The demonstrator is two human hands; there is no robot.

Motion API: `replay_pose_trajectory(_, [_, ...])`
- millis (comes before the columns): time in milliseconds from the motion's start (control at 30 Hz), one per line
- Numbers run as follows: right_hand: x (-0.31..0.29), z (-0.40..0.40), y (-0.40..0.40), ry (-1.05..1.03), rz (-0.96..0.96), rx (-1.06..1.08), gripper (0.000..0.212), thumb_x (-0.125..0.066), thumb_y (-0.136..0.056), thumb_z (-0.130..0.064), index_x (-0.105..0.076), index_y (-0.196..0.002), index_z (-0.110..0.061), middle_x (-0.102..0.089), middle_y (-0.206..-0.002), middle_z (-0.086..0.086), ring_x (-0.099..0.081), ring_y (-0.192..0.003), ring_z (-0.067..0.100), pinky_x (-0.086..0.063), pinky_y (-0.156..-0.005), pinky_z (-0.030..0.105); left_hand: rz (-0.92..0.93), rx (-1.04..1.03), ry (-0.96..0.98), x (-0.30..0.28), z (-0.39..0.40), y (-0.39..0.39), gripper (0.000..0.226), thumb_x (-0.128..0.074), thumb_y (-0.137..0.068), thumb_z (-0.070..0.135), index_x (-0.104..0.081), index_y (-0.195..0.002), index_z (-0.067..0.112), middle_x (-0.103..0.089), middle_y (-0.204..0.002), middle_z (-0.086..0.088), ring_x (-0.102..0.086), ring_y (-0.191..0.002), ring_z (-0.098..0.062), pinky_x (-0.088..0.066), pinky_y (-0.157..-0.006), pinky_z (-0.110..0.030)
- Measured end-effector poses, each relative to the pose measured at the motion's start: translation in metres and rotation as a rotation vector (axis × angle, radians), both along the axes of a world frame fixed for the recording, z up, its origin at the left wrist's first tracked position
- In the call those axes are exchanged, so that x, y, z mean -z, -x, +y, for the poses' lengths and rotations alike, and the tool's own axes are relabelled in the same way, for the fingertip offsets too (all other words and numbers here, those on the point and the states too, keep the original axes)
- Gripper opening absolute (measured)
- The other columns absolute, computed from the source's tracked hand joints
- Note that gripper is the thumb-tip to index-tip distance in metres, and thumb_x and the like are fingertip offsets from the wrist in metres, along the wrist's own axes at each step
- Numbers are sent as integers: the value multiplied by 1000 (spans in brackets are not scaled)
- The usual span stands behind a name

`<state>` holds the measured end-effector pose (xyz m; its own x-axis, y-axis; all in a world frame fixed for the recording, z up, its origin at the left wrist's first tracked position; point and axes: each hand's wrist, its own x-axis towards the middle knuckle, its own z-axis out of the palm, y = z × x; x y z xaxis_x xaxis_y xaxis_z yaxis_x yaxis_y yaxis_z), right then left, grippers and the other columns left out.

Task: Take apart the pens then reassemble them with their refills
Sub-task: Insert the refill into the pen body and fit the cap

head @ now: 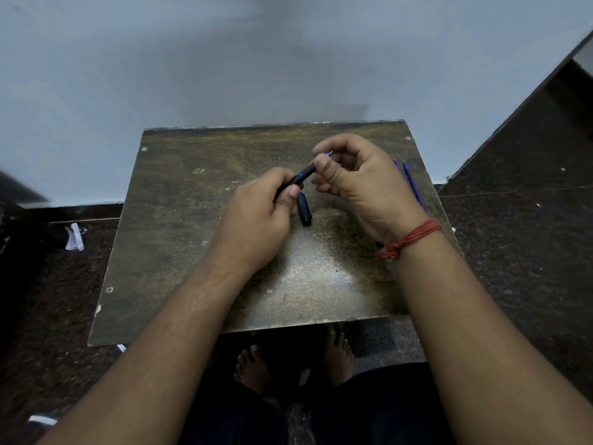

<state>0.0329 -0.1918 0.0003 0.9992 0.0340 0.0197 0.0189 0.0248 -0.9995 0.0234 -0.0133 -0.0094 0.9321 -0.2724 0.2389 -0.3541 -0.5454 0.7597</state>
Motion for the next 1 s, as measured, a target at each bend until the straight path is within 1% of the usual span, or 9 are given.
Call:
replay_pose_trajectory(100, [-2,-1,0,-34,-6,-35,13,-68,-90,-2,-68,-97,-13,-69,-89,10,-68,-82,19,-55,-74,30,0,0,12,-1,1,0,11,-53,-99,17,-64,-100,19,-64,-73,6,-57,-64,-6,-38,-55,-16])
replay_pose_trajectory(233, [0,5,0,-15,55,57,17,-77,-83,-21,-62,-75,-19,-61,-67,3,-56,-58,16,-46,-57,28,0,10,8,-1,-1,1,11,-53,-99,18,-64,-101,20,-64,-73,5,-57,-63,-7,-40,-55,-21])
replay_pose_trajectory(333, [1,5,0,-11,41,63,15,-76,-86,-24,-62,-83,-19,-57,-69,0,-55,-60,14,-48,-60,30,11,5,19,-1,-1,1,11,-53,-99,17,-64,-102,20,-63,-72,7,-57,-63,-2,-37,-54,-13])
replay_pose_trajectory(433, [-2,4,1,-96,14,6,9,-66,-93,-7,-67,-95,-15,-64,-84,9,-65,-74,16,-55,-71,29,10,11,10,-1,0,1,13,-53,-99,18,-64,-103,23,-64,-72,5,-58,-63,-8,-43,-56,-25])
replay_pose_trajectory(533, [-2,7,1,-69,19,44,11,-67,-92,-4,-68,-86,-13,-67,-75,5,-65,-67,16,-53,-62,26,17,13,-4,1,-1,1,14,-52,-99,20,-64,-104,25,-65,-73,4,-60,-66,-15,-47,-58,-35])
replay_pose_trajectory(667, [-1,14,0,-61,75,124,16,-70,-91,-12,-62,-78,-13,-64,-64,-1,-60,-55,14,-49,-51,24,36,11,7,1,-1,1,13,-51,-100,19,-64,-101,22,-65,-71,7,-58,-61,-3,-40,-54,-16])
replay_pose_trajectory(833, [-1,13,1,-92,49,84,5,-66,-93,-7,-67,-88,-9,-68,-74,3,-65,-65,14,-53,-60,25,21,-8,19,0,0,0,12,-53,-99,18,-65,-100,20,-64,-70,6,-54,-59,-2,-34,-51,-11])
replay_pose_trajectory(933, [-2,15,1,-53,37,106,10,-65,-93,-5,-66,-84,-10,-67,-70,3,-61,-59,13,-46,-52,23,5,-15,3,-1,0,0,11,-54,-99,19,-64,-100,20,-64,-70,5,-54,-59,-5,-38,-52,-18])
replay_pose_trajectory(1000, [-3,19,1,-56,50,140,15,-64,-94,-4,-64,-81,-10,-64,-66,2,-57,-55,12,-41,-49,22,-26,-27,1,0,0,-1,9,-55,-97,18,-64,-98,18,-63,-70,3,-57,-62,-11,-45,-57,-30])
